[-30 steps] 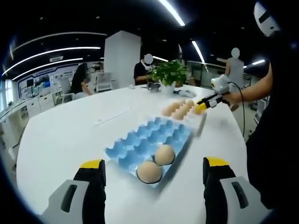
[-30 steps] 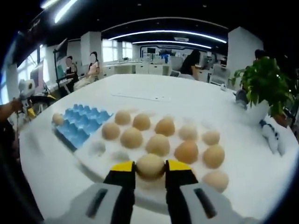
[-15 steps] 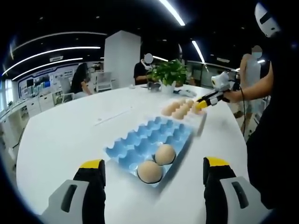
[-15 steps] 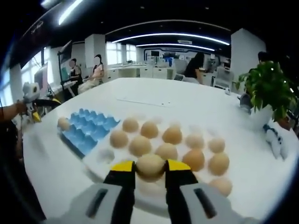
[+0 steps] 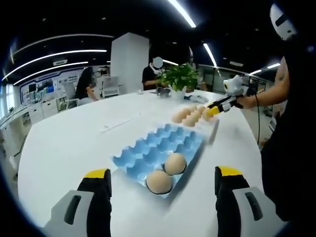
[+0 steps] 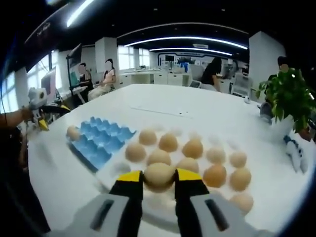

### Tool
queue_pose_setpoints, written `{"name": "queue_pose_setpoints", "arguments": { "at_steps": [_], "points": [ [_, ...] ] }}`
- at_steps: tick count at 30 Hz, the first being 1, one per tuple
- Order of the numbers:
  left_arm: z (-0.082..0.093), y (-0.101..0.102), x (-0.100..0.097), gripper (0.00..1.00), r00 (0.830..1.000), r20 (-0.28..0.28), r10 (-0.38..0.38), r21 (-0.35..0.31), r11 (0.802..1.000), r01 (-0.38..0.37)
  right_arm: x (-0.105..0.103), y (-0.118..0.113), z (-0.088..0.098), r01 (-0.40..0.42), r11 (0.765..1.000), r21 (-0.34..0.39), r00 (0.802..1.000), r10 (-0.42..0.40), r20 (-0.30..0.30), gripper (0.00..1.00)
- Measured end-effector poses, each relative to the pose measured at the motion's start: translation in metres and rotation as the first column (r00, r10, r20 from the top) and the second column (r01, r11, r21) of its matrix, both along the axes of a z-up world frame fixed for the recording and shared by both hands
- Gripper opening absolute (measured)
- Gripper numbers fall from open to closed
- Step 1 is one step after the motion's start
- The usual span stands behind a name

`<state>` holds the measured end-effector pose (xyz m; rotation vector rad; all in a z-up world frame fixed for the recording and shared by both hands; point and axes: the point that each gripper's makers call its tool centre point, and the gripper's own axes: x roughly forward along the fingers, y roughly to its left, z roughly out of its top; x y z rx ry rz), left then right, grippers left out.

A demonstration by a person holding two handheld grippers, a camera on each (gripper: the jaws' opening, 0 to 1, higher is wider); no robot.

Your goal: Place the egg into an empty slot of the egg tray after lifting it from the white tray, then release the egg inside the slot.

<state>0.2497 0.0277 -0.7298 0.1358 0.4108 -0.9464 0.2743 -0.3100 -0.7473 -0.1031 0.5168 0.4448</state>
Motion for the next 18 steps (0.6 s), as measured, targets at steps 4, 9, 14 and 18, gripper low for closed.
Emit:
{"name": "queue_pose_setpoints", "arguments": {
  "at_steps": [4, 9, 14, 18],
  "points": [
    [-0.001, 0.000, 0.000, 0.86, 1.000, -0.002, -0.001, 0.000, 1.000, 0.001, -0.001, 0.009, 0.001, -0.020, 1.000, -0.001, 1.000, 0.020, 0.000, 0.23],
    [-0.001, -0.001, 0.000, 0.86, 1.000, -0.002, -0.002, 0.000, 1.000, 0.002, 0.000, 0.027, 0.004, -0.060, 0.998, 0.011, 0.998, 0.060, 0.002, 0.23],
    [-0.001, 0.000, 0.000, 0.86, 1.000, 0.000, 0.001, -0.001, 1.000, -0.001, 0.002, 0.049, 0.007, -0.114, 0.993, 0.021, 0.993, 0.114, 0.007, 0.23],
    [0.000, 0.001, 0.000, 0.86, 1.000, 0.000, 0.003, -0.002, 1.000, -0.003, 0.003, 0.064, 0.007, -0.151, 0.988, 0.029, 0.989, 0.151, 0.005, 0.23]
  ]
}}
